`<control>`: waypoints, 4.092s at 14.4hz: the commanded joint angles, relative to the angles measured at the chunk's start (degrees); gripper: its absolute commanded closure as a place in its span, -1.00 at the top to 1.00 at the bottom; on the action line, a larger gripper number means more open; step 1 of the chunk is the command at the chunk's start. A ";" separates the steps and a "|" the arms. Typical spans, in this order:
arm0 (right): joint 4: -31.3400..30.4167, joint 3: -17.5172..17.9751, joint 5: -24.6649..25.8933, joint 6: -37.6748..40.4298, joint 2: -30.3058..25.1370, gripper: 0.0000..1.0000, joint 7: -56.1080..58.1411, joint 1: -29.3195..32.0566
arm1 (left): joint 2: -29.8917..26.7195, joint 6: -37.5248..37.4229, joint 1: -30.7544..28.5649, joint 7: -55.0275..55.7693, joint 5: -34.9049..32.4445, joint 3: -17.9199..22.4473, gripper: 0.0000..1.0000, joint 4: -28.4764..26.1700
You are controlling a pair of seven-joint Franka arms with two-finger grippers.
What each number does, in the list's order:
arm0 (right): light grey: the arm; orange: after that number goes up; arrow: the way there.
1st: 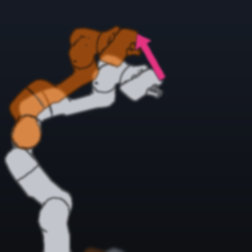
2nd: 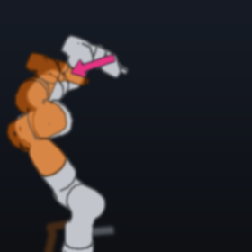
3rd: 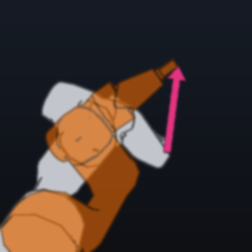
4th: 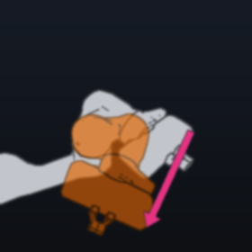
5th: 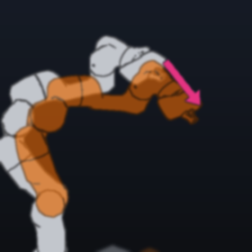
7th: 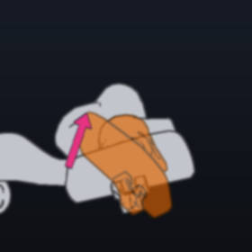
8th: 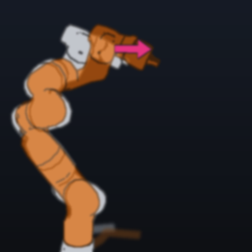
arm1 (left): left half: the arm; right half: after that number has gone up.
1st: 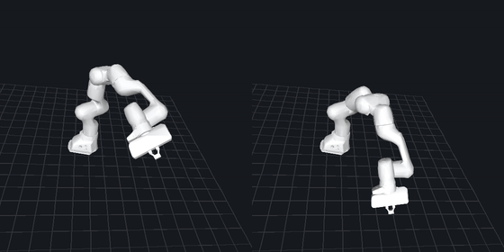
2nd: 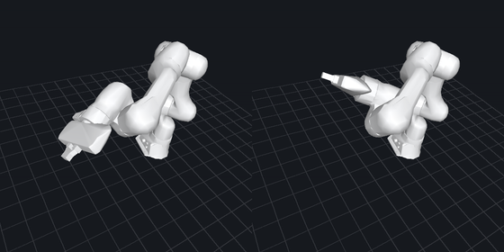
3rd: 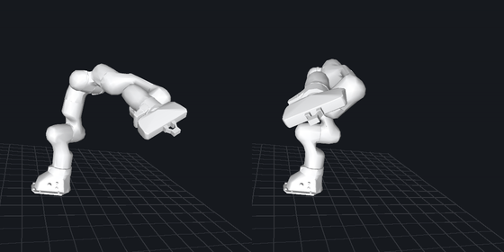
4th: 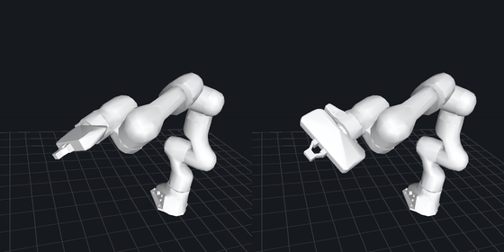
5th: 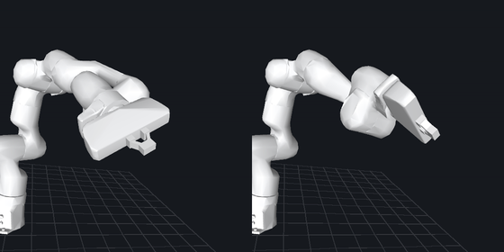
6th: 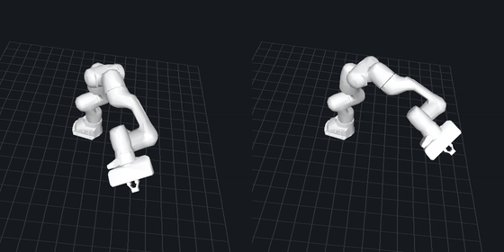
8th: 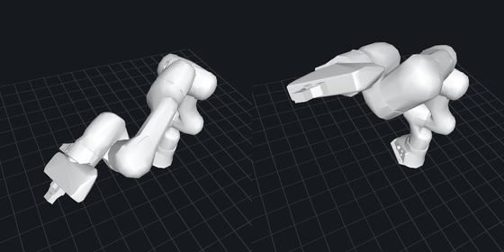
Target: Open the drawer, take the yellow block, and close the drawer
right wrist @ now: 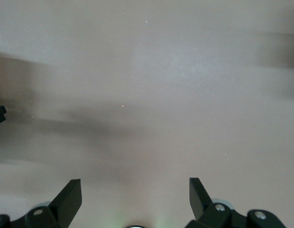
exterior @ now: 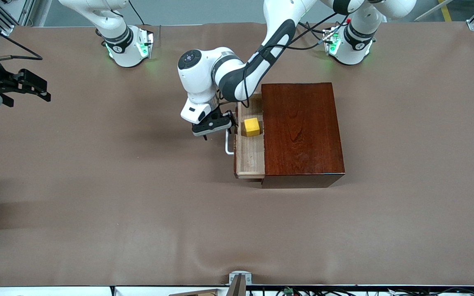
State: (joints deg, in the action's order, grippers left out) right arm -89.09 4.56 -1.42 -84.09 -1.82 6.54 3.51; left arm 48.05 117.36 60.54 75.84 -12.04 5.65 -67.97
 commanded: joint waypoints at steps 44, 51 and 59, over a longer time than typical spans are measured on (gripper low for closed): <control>0.76 0.27 -5.25 -9.15 10.52 1.00 -69.08 -23.36 | -36.26 -42.12 -34.59 -59.81 5.98 1.73 1.00 -1.01; 1.20 0.19 -5.87 -14.78 16.05 1.00 -86.94 -32.07 | -50.48 -32.05 -48.57 -75.64 6.24 1.56 1.00 -20.40; 8.32 0.19 -5.87 -16.19 25.55 1.00 -105.14 -37.35 | -50.16 -28.85 -53.25 -81.73 11.16 1.38 1.00 -20.63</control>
State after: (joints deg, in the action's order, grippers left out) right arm -84.82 5.35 -6.81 -101.23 20.81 -94.58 -32.93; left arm -2.93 88.52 6.78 -4.80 -1.99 7.41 -90.92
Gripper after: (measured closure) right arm 0.000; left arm 0.000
